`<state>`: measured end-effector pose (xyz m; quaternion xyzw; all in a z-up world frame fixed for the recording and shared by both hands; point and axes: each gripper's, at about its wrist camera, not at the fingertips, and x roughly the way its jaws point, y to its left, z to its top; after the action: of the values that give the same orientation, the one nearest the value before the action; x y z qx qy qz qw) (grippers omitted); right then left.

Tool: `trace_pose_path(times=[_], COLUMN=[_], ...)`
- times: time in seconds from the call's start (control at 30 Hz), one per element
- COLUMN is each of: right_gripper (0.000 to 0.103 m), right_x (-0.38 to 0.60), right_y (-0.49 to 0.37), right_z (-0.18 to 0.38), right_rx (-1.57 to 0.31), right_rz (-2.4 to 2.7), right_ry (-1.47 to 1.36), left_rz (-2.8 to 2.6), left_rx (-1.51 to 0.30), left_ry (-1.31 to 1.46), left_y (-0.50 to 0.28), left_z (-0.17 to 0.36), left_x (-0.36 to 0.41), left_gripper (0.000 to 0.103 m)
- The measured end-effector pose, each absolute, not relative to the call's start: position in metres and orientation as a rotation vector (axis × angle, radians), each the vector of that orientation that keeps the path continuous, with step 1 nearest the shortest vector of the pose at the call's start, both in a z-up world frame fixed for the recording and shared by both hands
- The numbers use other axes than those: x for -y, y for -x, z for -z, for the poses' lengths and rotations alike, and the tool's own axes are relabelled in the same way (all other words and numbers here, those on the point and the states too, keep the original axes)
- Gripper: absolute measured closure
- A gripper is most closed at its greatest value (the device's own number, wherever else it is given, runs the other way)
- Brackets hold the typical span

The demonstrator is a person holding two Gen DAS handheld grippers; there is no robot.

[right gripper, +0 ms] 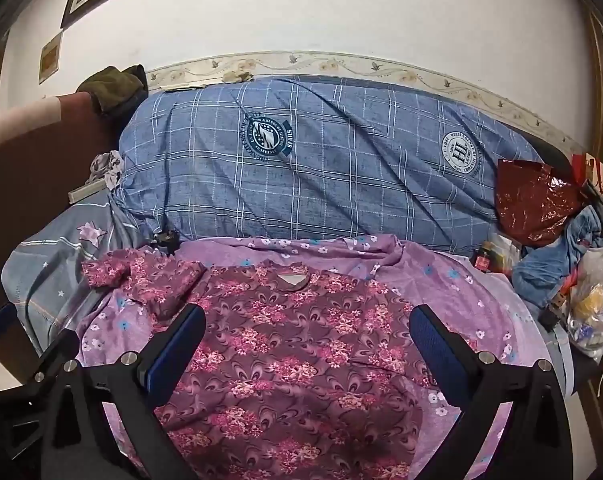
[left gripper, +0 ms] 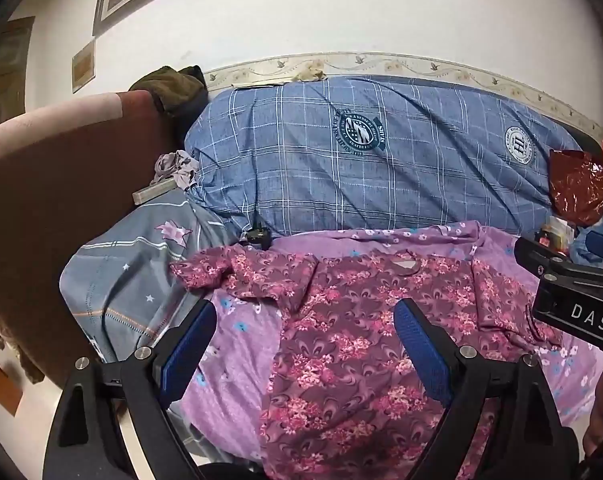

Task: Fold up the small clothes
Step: 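Move both grippers toward the mauve floral shirt lying on the sheet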

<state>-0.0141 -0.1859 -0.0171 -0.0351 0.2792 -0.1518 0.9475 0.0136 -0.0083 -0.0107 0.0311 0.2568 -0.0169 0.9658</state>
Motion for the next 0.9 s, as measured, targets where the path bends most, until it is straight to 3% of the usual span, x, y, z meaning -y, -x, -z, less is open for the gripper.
trace_pose_path(times=[0.6, 0.9], right_gripper=[0.001, 0.001], right_x=[0.222, 0.239], right_y=[0.017, -0.007], right_z=[0.038, 0.049], right_rx=[-0.605, -0.621], right_rz=[0.406, 0.435], right_ry=[0.025, 0.028], left_rz=[0.037, 0.03], left_rx=[-0.551, -0.518], left_ry=[-0.095, -0.09], left_y=[-0.03, -0.081], left_z=[0.025, 0.026], left_x=[0.023, 0.043], left_gripper=[0.012, 0.012])
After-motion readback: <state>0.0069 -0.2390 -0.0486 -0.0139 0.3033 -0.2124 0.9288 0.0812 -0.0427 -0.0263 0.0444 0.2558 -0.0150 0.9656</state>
